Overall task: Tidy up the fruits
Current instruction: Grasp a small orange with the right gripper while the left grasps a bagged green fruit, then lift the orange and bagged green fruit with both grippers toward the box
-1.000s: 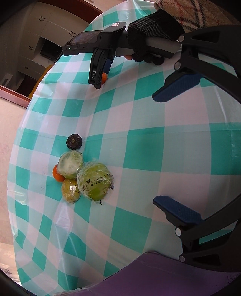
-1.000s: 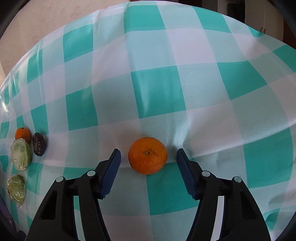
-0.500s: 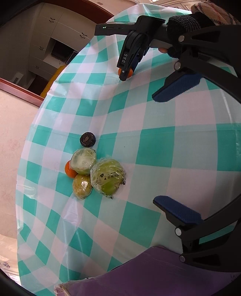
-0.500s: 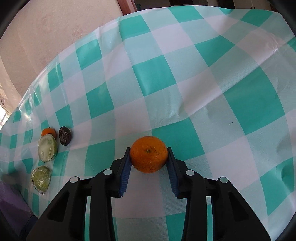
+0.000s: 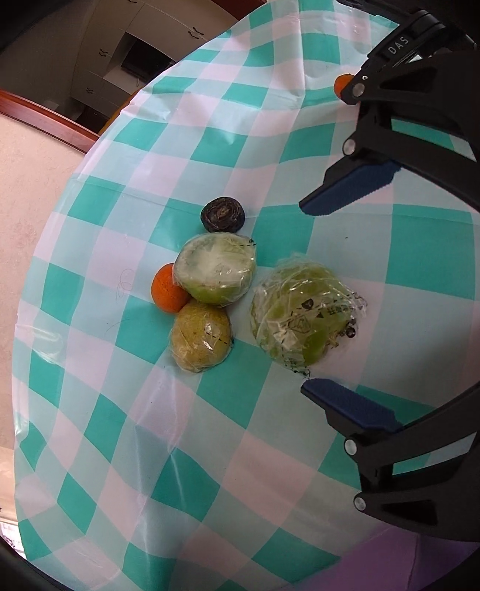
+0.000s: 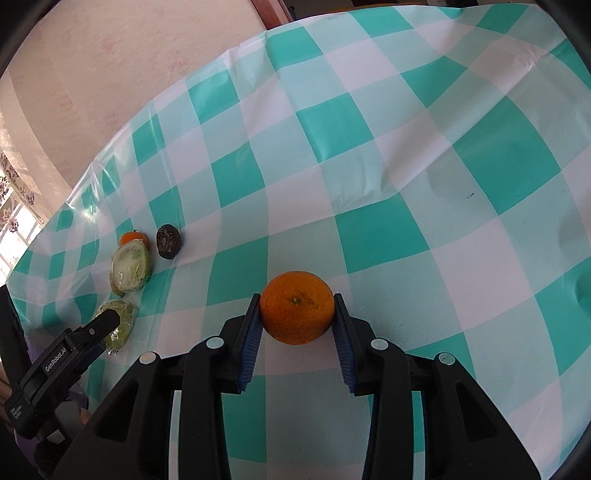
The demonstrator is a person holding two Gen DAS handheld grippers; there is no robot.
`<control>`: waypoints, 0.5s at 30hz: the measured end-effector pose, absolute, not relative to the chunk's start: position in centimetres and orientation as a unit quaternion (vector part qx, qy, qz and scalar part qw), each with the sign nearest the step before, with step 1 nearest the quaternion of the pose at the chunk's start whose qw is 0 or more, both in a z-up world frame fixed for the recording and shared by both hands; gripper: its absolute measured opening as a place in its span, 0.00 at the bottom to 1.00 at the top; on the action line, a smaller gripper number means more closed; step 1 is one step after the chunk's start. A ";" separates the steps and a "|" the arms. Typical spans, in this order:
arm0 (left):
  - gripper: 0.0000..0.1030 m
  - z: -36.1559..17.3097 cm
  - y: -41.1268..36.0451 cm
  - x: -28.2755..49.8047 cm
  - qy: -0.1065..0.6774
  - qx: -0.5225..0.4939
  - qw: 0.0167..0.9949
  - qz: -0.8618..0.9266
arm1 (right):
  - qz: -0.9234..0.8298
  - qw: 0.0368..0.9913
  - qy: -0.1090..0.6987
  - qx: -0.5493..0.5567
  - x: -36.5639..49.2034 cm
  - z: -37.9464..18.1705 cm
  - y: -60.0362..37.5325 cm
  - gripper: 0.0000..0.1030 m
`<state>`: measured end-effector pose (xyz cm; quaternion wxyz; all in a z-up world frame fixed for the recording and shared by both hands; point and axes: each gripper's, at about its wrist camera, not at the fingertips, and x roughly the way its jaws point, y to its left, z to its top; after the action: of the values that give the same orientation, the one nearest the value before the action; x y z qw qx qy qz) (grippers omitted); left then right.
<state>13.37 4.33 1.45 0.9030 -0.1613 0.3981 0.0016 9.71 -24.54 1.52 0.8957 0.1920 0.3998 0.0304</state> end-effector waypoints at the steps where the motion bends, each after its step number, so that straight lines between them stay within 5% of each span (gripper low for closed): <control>1: 0.85 1.4 4.2 13.9 0.403 -0.153 0.902 0.009 | 0.031 0.896 0.400 0.193 9.8 1.5 -24.5 0.36; 12: 0.81 1.2 1.6 16.5 0.445 -0.041 0.892 0.075 | 0.039 0.895 0.400 0.195 9.9 1.5 -24.5 0.36; 15: 0.67 1.5 1.7 16.2 0.436 -0.043 0.895 0.079 | 0.040 0.895 0.400 0.195 9.9 1.5 -24.5 0.36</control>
<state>16.21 1.68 1.49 0.8954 -0.0433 0.4360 0.0793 9.86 -24.46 1.46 0.8947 0.1947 0.4000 0.0399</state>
